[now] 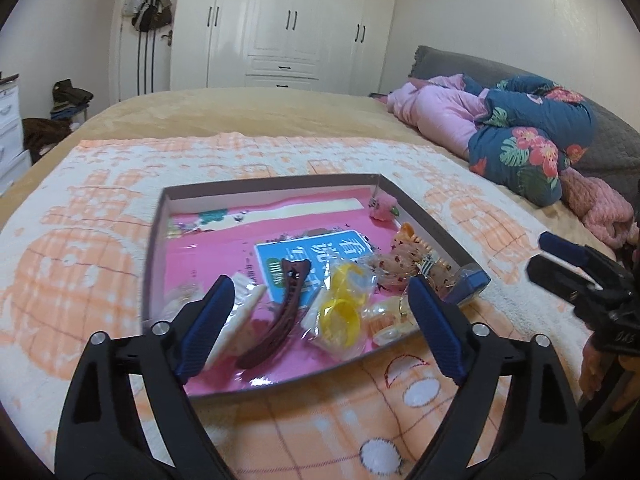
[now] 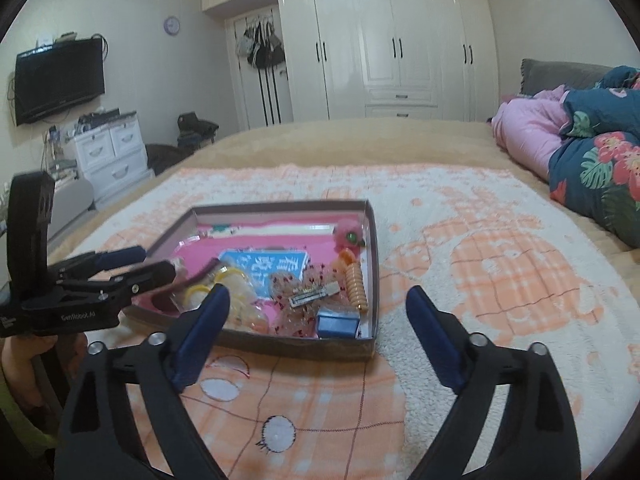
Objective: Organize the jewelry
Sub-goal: 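Open both grippers to release the items and withdraw from the box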
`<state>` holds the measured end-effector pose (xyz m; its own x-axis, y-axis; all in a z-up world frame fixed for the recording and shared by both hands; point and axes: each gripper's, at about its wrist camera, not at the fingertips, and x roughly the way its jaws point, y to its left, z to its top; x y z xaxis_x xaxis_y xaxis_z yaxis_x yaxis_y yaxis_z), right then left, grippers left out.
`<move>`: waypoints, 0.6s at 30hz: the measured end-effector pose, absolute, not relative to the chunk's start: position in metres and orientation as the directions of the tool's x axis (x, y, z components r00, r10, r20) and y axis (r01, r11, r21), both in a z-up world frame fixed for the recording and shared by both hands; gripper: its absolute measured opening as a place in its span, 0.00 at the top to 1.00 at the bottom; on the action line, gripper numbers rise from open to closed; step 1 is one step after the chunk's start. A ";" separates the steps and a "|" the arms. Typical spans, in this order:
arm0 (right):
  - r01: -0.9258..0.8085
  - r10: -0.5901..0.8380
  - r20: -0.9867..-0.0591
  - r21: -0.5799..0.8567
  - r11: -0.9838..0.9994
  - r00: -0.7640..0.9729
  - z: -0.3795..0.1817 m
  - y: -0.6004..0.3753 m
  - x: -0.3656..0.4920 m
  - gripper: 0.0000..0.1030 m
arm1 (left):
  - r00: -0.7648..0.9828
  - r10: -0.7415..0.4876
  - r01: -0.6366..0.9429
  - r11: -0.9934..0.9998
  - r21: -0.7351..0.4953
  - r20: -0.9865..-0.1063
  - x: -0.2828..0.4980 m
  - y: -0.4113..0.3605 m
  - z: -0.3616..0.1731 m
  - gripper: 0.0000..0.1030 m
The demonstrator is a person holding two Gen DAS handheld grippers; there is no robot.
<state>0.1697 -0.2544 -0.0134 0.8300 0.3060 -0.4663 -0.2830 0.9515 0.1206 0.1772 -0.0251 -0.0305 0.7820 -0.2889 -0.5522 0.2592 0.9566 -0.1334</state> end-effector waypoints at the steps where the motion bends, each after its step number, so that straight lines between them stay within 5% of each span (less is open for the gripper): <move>1: -0.284 0.308 -0.458 0.121 0.951 0.834 -0.011 -0.255 0.167 0.10 | 0.788 -0.284 0.256 0.958 -0.130 -0.546 0.173 -0.023 -0.028 0.18; 3: -0.287 0.305 -0.438 0.108 0.952 0.846 -0.005 -0.256 0.159 0.08 | 0.802 -0.271 0.245 0.962 -0.121 -0.532 0.165 -0.019 -0.021 0.11; 18: -0.282 0.280 -0.366 0.050 0.958 0.887 0.013 -0.251 0.112 0.06 | 0.848 -0.223 0.198 0.975 -0.102 -0.480 0.110 -0.003 0.003 0.11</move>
<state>0.1124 -0.2514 0.0131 0.8874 0.2803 -0.3659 -0.2819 0.9581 0.0502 0.1100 -0.0029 0.0032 0.8484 -0.2229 -0.4801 0.1985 0.9748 -0.1018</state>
